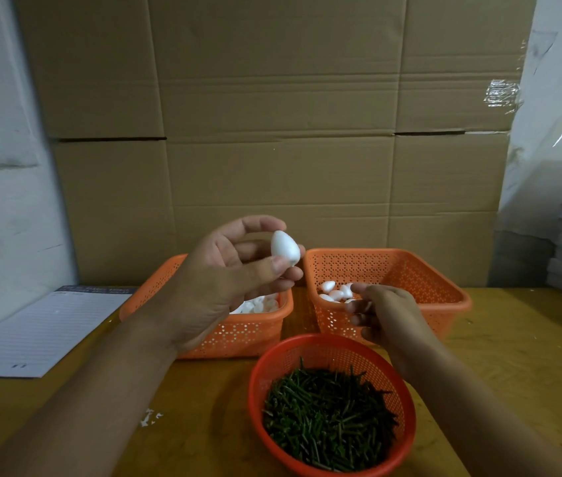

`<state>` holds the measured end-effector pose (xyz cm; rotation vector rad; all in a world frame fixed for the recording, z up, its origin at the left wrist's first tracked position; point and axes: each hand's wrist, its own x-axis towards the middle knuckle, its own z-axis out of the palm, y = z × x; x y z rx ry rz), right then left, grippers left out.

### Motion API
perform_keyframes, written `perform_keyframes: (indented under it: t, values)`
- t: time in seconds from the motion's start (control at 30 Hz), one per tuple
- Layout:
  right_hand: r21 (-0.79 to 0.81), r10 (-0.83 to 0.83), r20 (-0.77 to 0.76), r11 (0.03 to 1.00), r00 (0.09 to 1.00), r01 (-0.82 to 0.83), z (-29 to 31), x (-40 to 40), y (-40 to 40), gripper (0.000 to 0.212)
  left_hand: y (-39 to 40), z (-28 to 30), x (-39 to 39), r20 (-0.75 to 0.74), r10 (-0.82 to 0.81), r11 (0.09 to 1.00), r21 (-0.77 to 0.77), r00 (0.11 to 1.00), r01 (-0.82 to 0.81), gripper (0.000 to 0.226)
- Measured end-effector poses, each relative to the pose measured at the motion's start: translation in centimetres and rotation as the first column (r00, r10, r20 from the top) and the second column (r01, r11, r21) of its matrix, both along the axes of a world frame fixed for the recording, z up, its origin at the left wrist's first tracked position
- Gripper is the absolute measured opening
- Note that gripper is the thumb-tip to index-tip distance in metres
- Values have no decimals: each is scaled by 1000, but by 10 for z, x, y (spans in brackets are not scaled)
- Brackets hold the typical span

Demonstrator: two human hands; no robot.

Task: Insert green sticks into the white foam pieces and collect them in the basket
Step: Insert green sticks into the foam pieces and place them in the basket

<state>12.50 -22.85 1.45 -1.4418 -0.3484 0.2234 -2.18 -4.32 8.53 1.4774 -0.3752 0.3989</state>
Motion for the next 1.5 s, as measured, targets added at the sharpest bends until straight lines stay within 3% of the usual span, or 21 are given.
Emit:
perform_keyframes:
  t: [0.2,0.57,0.83,1.17,1.5]
  values:
    - [-4,3,0,1000,1000,-3,-1,0,0,16,0,-1,-1,52,-50,999,-4,997,51,36]
    - [-7,-1,-23,1000,1000,1,0,0,2,16,-4,1,0,42,92,994,46,995,-94,28]
    - [-14,5,-38,1000,999,-6,0,0,2,16,1,-1,1,84,14,1000,6,996,-14,29]
    - [-109,113,-57,987,992,-118,2,-5,4,20,4,-3,3,176,63,989,119,982,-85,37]
    - [-124,132,-54,983,990,-138,1,-4,3,21,-1,2,-1,31,-52,991,-123,998,56,33]
